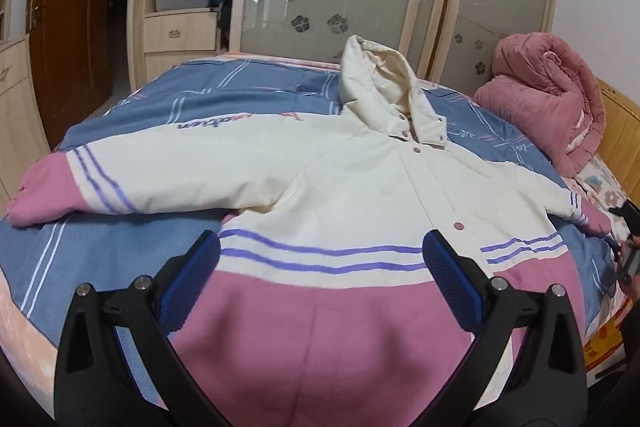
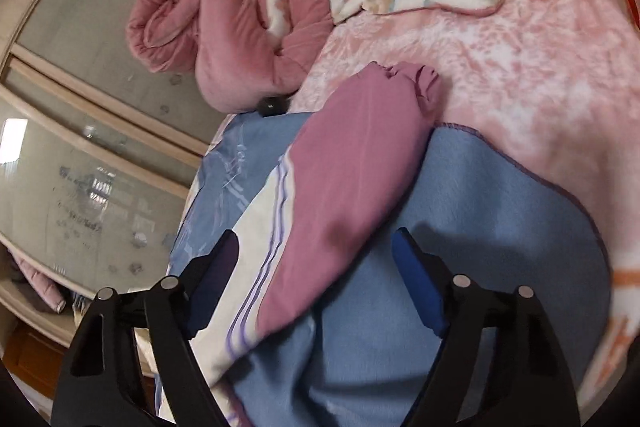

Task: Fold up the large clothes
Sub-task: 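Grasp the pink sleeve cuff nearest the right tool with the right tool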

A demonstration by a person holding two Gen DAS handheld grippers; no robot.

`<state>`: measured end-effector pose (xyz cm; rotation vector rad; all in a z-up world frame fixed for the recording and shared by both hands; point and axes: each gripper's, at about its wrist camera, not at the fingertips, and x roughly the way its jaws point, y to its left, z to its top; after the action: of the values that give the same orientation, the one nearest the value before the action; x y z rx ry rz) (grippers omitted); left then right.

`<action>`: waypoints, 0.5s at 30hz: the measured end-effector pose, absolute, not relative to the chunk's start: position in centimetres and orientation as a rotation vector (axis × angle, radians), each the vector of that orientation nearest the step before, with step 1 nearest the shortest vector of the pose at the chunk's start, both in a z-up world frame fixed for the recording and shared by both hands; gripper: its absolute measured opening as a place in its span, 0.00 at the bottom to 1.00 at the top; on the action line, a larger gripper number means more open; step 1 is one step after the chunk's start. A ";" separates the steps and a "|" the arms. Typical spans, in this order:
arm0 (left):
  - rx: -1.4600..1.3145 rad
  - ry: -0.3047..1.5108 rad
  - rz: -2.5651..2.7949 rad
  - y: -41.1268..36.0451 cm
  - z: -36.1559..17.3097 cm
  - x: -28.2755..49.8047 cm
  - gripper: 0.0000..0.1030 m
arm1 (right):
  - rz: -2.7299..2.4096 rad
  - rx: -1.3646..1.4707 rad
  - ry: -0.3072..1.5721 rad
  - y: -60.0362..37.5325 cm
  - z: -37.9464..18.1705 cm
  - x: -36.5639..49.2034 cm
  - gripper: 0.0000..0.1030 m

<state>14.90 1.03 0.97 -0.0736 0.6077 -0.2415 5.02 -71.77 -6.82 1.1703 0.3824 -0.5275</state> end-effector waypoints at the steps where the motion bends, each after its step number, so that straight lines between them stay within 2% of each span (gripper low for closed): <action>1: -0.069 0.612 -0.245 0.8 0.8 15.1 0.98 | -0.535 1.183 0.385 -72.3 -7.4 5.2 0.73; 6: -0.051 0.628 -0.264 -0.5 0.4 15.8 0.98 | -0.586 1.226 0.353 -75.0 -9.5 7.0 0.64; 8: -0.047 0.629 -0.277 -0.8 0.3 15.8 0.98 | -0.598 1.210 0.335 -76.0 -9.6 7.7 0.55; 11: -0.020 0.630 -0.282 -1.4 0.0 15.9 0.98 | -0.609 1.192 0.291 -76.6 -9.6 8.0 0.17; 15: -0.035 0.629 -0.285 -1.2 0.1 16.1 0.98 | -0.651 1.075 0.215 -74.6 -5.8 8.2 0.10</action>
<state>16.11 -1.23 0.11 -0.0353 0.6293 -0.2851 8.18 -74.64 -5.81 1.0745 0.2150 -0.6509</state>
